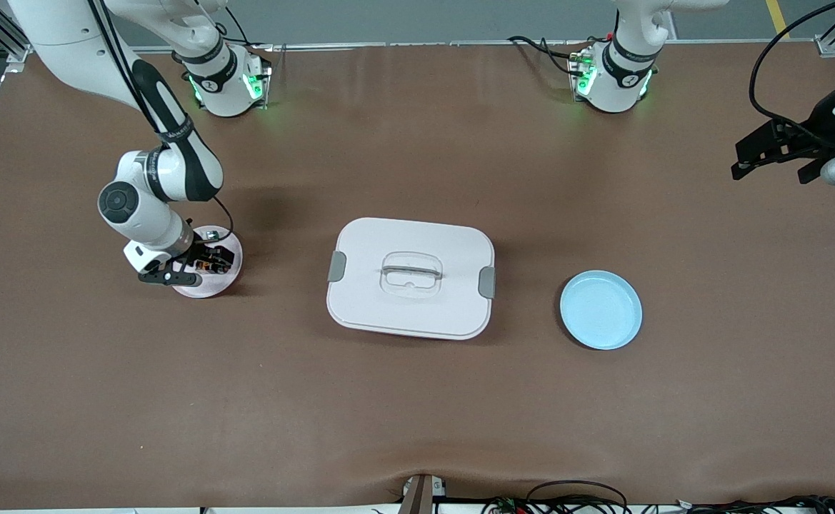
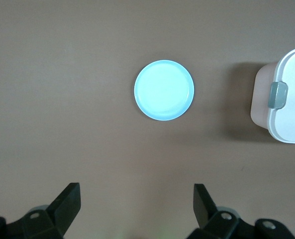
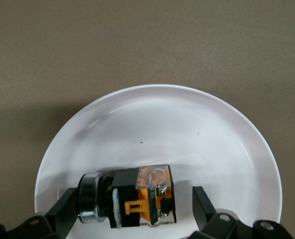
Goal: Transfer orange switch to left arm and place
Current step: 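Close the right gripper on the orange-black switch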
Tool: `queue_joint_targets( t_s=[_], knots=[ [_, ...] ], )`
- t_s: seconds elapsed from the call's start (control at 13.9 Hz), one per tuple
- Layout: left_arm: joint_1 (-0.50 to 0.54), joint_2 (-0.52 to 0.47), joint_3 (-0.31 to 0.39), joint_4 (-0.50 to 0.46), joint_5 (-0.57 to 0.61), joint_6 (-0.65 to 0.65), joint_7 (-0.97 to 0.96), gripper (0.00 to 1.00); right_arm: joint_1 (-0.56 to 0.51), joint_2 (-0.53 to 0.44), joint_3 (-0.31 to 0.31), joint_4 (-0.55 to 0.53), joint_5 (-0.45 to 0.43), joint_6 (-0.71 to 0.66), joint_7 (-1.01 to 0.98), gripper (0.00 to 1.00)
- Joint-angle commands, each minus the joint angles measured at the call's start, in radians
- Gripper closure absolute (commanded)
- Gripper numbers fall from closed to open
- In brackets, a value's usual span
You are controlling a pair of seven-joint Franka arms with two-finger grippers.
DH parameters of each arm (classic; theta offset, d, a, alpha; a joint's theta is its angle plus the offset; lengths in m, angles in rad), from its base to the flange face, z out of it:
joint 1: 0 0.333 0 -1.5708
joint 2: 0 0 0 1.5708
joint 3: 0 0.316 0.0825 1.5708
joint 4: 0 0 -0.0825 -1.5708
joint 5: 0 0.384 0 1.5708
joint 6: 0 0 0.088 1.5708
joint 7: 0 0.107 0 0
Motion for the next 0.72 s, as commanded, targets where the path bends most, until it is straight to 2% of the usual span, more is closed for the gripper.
queue_joint_targets(
  t_s=[0.0,0.07,0.14,0.36,0.43,0.65],
  knots=[
    [0.002,0.010,0.001,0.023,0.023,-0.014,0.029,0.00,-0.010,0.018,0.006,0.017,0.013,0.003,-0.001,0.00],
    [0.002,0.010,0.001,0.023,0.023,-0.014,0.029,0.00,-0.010,0.018,0.006,0.019,0.013,0.001,-0.001,0.00],
    [0.002,0.010,0.001,0.023,0.023,-0.014,0.029,0.00,-0.010,0.018,0.006,0.019,0.013,0.001,0.000,0.08],
    [0.002,0.010,0.002,0.023,0.023,-0.014,0.029,0.00,-0.010,0.018,0.007,0.019,0.024,-0.002,0.002,0.83],
    [0.003,0.010,0.001,0.023,0.023,-0.014,0.029,0.00,-0.010,0.018,0.006,0.019,0.035,-0.002,0.002,1.00],
    [0.002,0.010,0.002,0.023,0.021,-0.014,0.029,0.00,-0.010,0.021,0.006,0.019,0.035,-0.002,0.000,1.00]
  ],
)
